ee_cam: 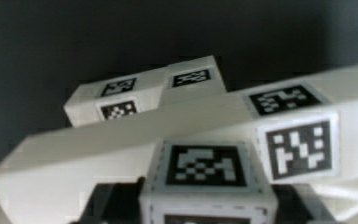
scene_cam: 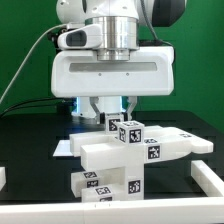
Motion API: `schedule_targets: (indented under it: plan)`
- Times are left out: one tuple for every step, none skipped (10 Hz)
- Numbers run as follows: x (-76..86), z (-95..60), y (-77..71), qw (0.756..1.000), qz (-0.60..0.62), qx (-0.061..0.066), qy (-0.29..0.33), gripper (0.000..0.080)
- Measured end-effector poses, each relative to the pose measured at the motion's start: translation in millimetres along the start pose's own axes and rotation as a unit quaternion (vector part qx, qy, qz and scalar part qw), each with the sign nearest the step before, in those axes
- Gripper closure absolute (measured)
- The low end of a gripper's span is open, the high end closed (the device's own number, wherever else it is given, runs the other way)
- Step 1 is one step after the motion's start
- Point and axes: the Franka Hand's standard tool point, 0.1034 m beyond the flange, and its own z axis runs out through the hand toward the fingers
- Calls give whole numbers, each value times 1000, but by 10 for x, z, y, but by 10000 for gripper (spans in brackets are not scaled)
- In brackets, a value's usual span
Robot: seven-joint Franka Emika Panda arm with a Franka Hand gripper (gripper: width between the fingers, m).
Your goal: Assemble chair
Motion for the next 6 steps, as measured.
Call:
schedule_targets:
  plan:
    - [0,-2,-5,998,58,2,-2,515]
    - [0,-2,-8,993,121,4,-3,515]
    - [1,-1,-9,985,174,6,-4,515]
    - [1,-1,-21,973,229,7,-4,515]
    - [0,-1,-42,963,268,7,-4,515]
    - [0,-1,-54,955,295,8,-4,515]
